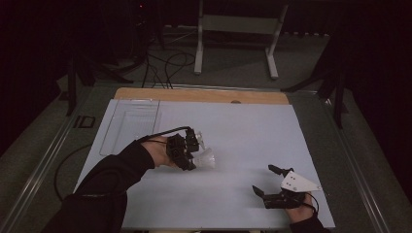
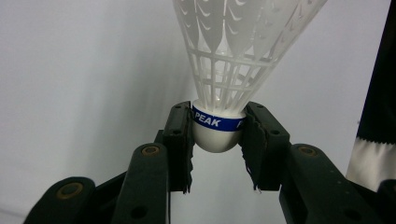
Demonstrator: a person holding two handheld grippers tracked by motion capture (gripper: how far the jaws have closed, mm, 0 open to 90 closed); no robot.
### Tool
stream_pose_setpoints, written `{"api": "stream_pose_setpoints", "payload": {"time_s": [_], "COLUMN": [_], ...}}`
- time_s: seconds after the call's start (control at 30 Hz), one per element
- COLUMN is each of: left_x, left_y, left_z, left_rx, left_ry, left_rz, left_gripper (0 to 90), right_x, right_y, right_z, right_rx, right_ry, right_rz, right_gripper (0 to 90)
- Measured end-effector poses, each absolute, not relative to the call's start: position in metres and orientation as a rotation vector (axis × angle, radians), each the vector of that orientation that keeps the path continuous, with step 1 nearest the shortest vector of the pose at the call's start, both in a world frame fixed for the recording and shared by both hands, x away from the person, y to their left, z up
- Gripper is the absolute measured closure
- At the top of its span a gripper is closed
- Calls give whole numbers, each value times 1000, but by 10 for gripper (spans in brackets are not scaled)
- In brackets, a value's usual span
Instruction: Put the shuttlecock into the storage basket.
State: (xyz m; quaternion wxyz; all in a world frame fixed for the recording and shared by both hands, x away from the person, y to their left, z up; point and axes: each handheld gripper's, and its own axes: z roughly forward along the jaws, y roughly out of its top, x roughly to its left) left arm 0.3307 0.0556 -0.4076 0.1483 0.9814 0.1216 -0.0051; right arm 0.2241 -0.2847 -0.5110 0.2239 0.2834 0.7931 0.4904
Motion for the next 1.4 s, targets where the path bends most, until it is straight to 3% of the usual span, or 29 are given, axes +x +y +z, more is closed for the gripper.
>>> {"api": "stream_pose_setpoints", "payload": {"time_s": [1.4], "left_x": [356], "left_y": [124], "left_z": [-348], "left_rx": [2731], "left_ry": [787], "left_rz": [118], "left_gripper": [653], "right_x": [224], "right_y": [-283], "right_z": [-511], "right_rx": [780], "right_ry": [2188], "right_rz": [1351], "right_gripper": [93]}}
